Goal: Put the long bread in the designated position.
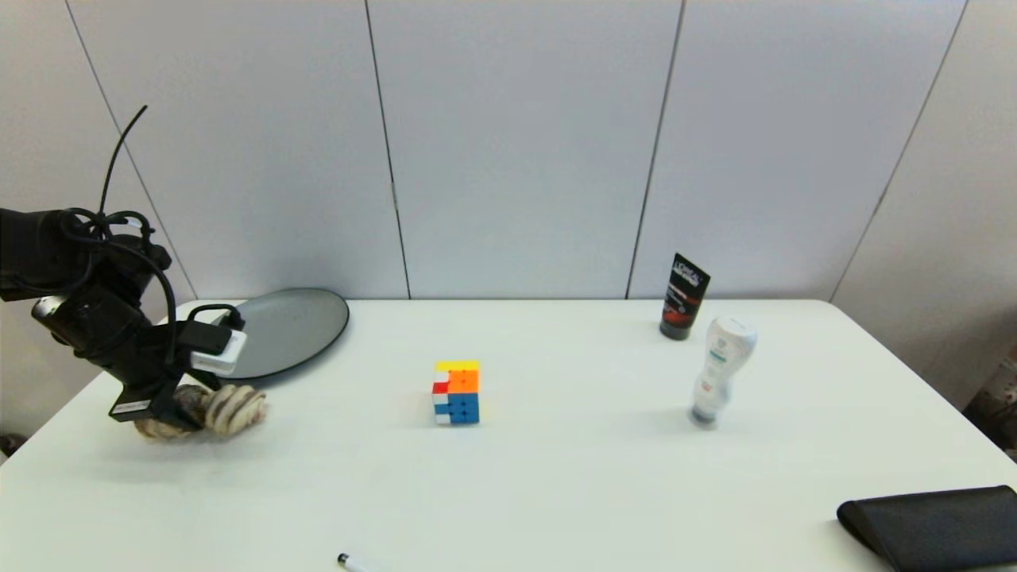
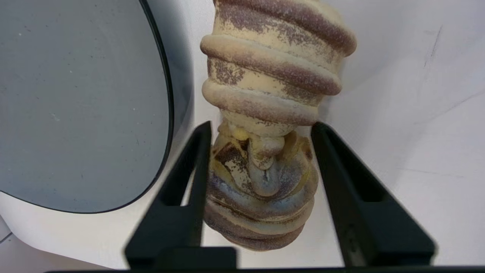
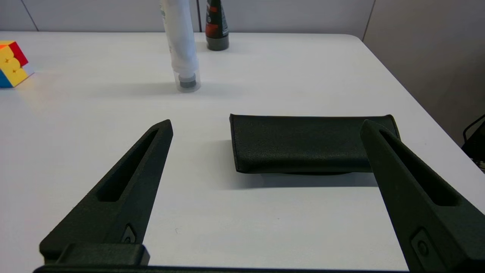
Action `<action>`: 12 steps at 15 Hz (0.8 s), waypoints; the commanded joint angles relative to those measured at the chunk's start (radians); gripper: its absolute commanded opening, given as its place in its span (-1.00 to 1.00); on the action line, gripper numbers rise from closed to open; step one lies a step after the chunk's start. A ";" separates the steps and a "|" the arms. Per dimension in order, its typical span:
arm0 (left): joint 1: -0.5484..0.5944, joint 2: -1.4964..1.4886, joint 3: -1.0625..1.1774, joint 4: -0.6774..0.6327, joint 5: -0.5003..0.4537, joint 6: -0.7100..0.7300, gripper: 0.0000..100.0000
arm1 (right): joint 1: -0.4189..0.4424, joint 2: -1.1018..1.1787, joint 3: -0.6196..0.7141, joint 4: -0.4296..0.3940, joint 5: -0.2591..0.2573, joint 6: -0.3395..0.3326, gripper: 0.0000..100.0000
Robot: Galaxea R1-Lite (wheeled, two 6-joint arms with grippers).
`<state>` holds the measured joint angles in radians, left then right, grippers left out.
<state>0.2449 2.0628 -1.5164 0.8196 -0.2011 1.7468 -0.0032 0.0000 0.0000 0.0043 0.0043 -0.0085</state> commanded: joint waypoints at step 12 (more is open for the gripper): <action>0.002 -0.115 0.001 0.075 -0.003 0.003 1.00 | 0.000 0.000 0.000 0.000 0.000 -0.001 1.00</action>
<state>0.2466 2.0026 -1.5162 0.8751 -0.2015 1.7428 -0.0032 0.0000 0.0000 0.0047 0.0043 -0.0089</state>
